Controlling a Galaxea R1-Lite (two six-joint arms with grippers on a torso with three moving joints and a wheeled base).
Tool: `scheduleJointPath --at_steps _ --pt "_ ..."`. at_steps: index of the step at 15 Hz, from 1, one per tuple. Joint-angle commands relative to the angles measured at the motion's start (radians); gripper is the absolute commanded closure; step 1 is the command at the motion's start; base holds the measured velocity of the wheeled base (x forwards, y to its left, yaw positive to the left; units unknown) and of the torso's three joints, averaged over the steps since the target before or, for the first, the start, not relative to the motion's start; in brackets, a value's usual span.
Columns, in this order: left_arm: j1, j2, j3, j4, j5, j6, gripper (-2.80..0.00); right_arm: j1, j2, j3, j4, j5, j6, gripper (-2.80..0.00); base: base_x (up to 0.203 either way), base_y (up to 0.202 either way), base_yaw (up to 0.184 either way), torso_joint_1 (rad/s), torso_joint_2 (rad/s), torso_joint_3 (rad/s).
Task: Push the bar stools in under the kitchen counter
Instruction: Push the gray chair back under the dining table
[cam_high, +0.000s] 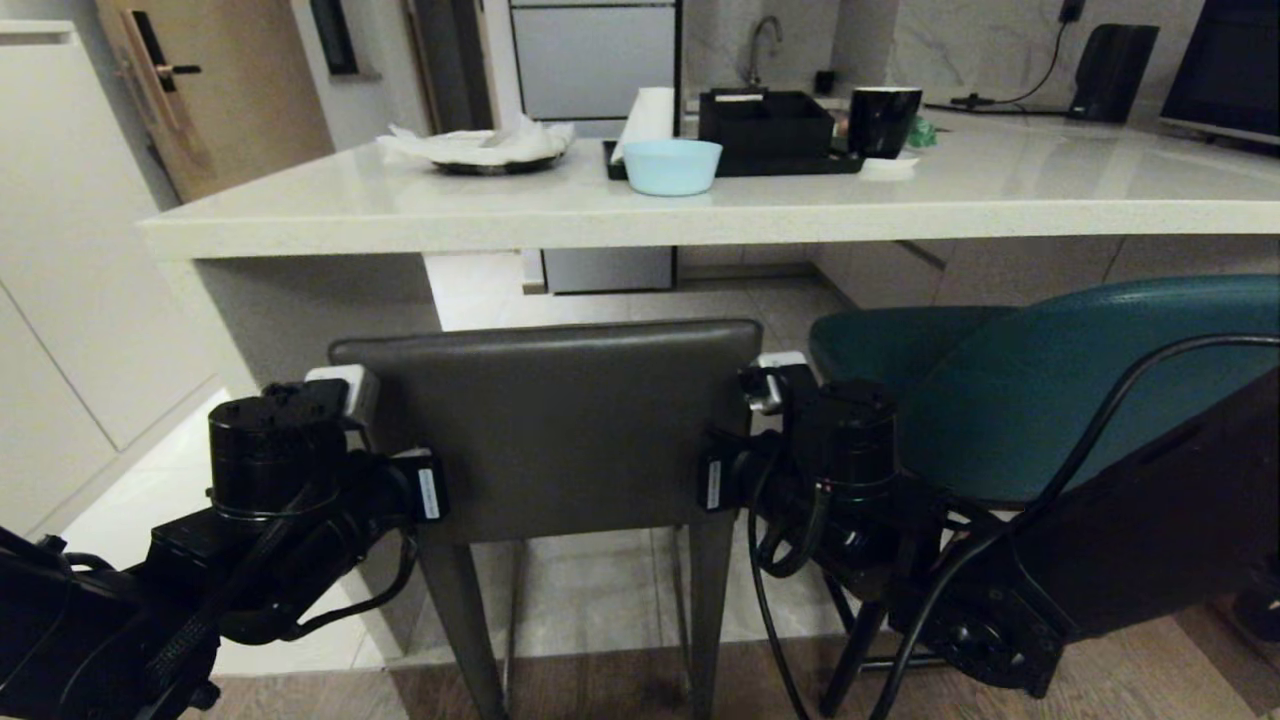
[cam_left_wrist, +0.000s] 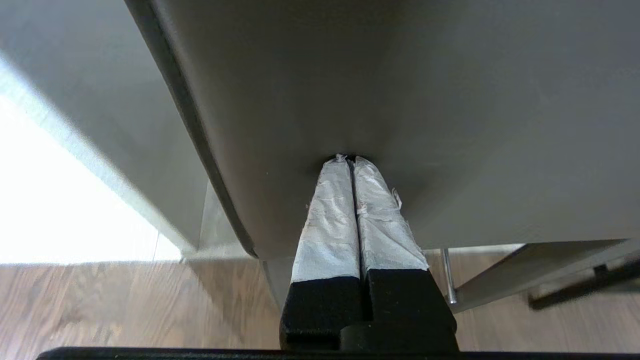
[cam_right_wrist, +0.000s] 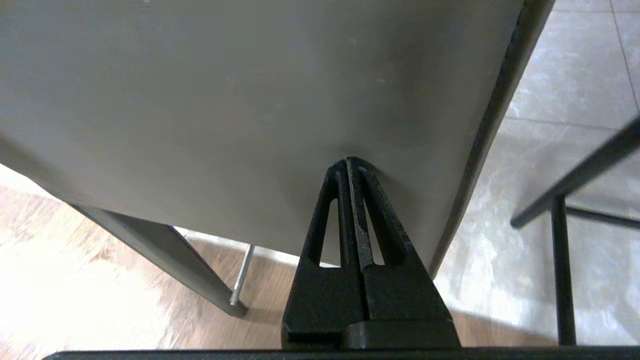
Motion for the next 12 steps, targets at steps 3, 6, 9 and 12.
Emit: scheduleJointPath --at_steps 3,6,9,12 --pt "-0.003 -0.002 -0.002 -0.006 0.002 0.0 0.0 0.002 -0.007 0.012 -0.008 -0.002 0.001 0.0 0.19 0.0 -0.001 0.002 0.0 0.004" --pt "-0.006 -0.002 0.003 -0.006 0.002 -0.002 0.0 0.002 -0.012 0.02 -0.009 -0.002 0.001 0.0 0.191 0.0 0.001 0.0 0.0 0.002" --pt "-0.008 -0.004 0.004 -0.048 0.001 -0.006 0.0 0.002 -0.019 0.036 -0.009 -0.003 0.002 0.0 0.19 0.0 0.001 0.002 0.01 -0.001" --pt "-0.018 0.002 0.034 -0.139 0.003 0.001 0.0 0.003 -0.023 0.047 -0.027 -0.003 0.003 0.0 0.085 0.0 0.0 0.007 0.0 0.002"
